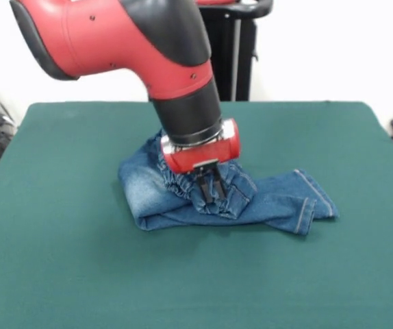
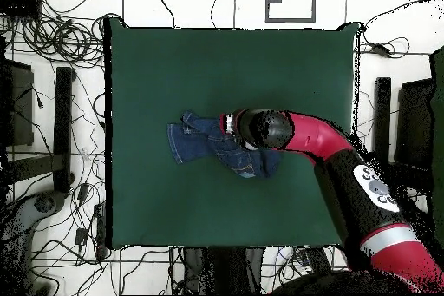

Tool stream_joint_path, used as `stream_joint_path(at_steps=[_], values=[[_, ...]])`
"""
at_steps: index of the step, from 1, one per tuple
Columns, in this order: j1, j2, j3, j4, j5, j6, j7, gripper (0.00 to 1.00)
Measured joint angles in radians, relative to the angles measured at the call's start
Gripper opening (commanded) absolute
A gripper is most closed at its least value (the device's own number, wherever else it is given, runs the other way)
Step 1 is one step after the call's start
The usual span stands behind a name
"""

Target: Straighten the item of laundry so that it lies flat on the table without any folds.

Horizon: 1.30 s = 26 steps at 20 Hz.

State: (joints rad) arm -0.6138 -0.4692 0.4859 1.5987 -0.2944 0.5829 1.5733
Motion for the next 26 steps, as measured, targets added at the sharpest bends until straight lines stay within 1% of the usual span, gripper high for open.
stream_joint_path(at_steps=[5, 7, 12, 14, 16, 17, 20, 22, 26], values=[[0.033, -0.066, -0.015, 0.036, 0.022, 0.027, 0.0, 0.0], [0.058, -0.103, -0.035, 0.056, 0.033, 0.045, 0.0, 0.0], [0.108, -0.162, -0.08, 0.093, 0.051, 0.055, 0.0, 0.0], [0.153, -0.202, -0.123, 0.122, 0.063, 0.055, 0.002, 0.0], [0.171, -0.216, -0.14, 0.132, 0.067, 0.055, 0.004, 0.0], [0.203, -0.238, -0.171, 0.149, 0.076, 0.055, 0.01, 0.0], [0.261, -0.275, -0.221, 0.176, 0.098, 0.055, 0.03, 0.0], [0.315, -0.306, -0.265, 0.195, 0.118, 0.056, 0.059, 0.0], [0.38, -0.343, -0.315, 0.214, 0.147, 0.057, 0.104, 0.0]])
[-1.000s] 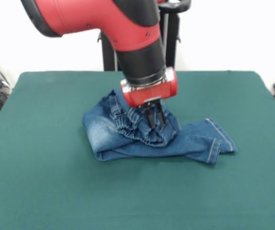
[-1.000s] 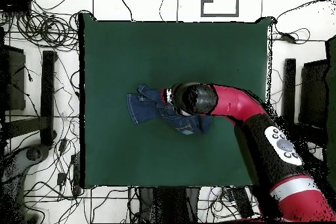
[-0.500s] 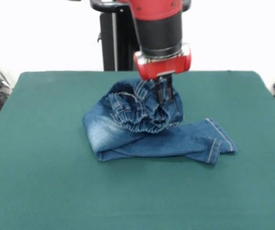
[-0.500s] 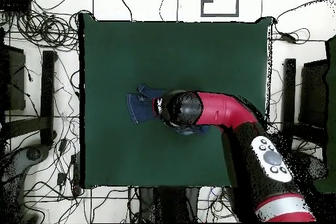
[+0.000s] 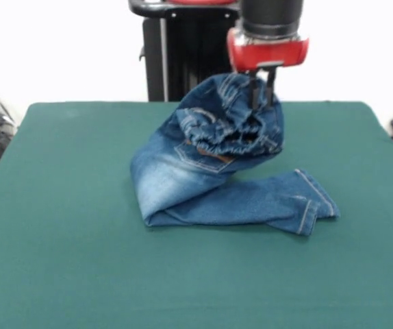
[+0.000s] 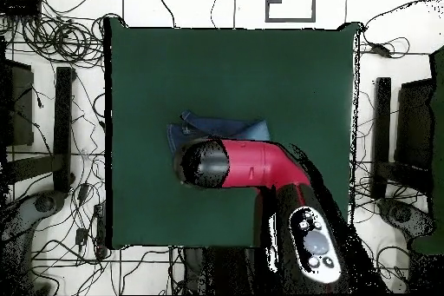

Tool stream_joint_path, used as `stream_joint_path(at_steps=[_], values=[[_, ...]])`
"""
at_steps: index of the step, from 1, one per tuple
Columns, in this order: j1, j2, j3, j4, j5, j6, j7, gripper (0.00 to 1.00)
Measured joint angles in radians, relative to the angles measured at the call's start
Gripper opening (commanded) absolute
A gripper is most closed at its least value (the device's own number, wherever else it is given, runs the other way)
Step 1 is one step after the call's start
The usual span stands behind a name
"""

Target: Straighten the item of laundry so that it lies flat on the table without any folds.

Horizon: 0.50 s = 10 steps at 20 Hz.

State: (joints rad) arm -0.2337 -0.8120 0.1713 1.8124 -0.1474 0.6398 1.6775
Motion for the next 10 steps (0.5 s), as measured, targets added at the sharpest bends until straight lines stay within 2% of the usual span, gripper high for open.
stream_joint_path(at_steps=[2, 10], values=[[0.038, -0.025, -0.031, 0.013, 0.021, 0.001, 0.033, 0.0], [0.086, -0.078, -0.098, 0.062, 0.075, 0.001, 0.077, 0.0]])
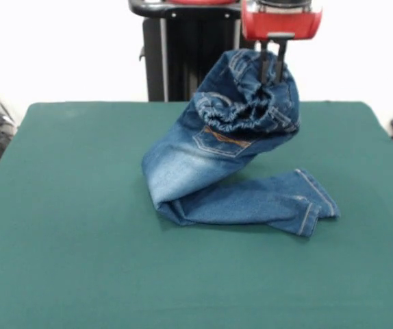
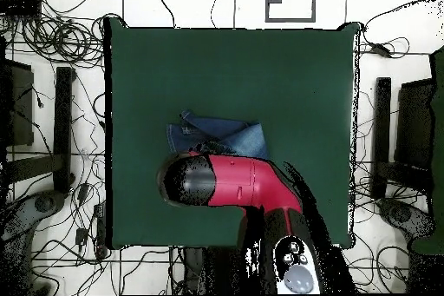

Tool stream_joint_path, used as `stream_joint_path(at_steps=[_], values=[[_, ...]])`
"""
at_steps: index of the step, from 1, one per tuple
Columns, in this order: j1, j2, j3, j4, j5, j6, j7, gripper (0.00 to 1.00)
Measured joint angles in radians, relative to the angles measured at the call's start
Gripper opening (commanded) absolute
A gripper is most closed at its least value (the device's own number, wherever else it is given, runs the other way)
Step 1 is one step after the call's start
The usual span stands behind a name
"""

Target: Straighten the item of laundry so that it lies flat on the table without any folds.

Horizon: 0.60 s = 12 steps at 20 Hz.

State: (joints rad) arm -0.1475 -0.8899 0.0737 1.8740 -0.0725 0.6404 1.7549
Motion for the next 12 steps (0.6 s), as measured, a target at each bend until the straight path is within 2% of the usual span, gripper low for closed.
stream_joint_path(at_steps=[12], values=[[0.054, -0.023, -0.093, 0.051, 0.056, 0.0, 0.0, 0.0]])
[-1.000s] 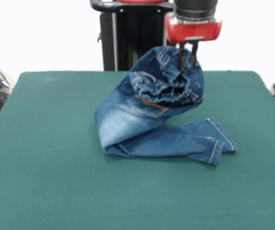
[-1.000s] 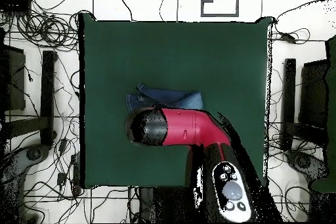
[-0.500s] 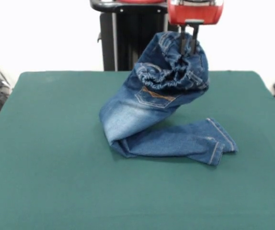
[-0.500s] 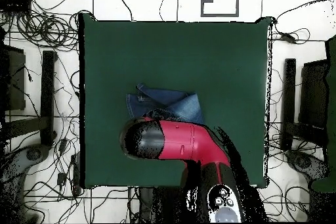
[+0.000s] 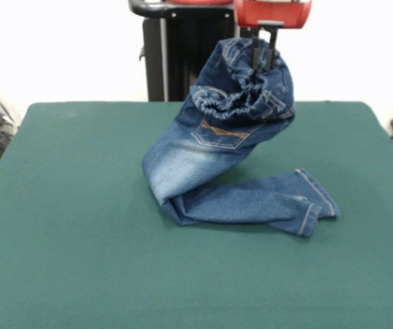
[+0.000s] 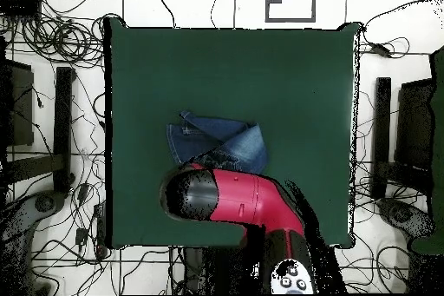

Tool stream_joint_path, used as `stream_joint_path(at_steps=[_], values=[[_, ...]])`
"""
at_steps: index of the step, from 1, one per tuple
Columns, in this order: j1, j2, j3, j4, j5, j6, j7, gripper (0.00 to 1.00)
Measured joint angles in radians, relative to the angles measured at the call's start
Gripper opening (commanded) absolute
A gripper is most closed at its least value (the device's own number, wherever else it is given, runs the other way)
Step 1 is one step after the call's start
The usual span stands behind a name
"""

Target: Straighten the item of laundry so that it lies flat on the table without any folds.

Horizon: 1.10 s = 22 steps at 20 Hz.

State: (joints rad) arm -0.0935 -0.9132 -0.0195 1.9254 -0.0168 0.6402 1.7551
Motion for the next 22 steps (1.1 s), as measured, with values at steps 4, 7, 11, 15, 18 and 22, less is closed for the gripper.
stream_joint_path(at_steps=[4, 7, 11, 15, 18, 22], values=[[0.054, -0.012, -0.045, 0.003, 0.0, 0.0, 0.004, 0.0], [0.082, -0.022, -0.066, 0.004, 0.004, 0.001, 0.011, 0.0], [0.119, -0.038, -0.099, 0.005, 0.014, 0.011, 0.035, 0.0], [0.145, -0.056, -0.13, 0.007, 0.023, 0.028, 0.059, 0.0], [0.171, -0.071, -0.165, 0.007, 0.029, 0.055, 0.082, 0.0], [0.191, -0.085, -0.191, 0.007, 0.036, 0.096, 0.097, 0.0]])
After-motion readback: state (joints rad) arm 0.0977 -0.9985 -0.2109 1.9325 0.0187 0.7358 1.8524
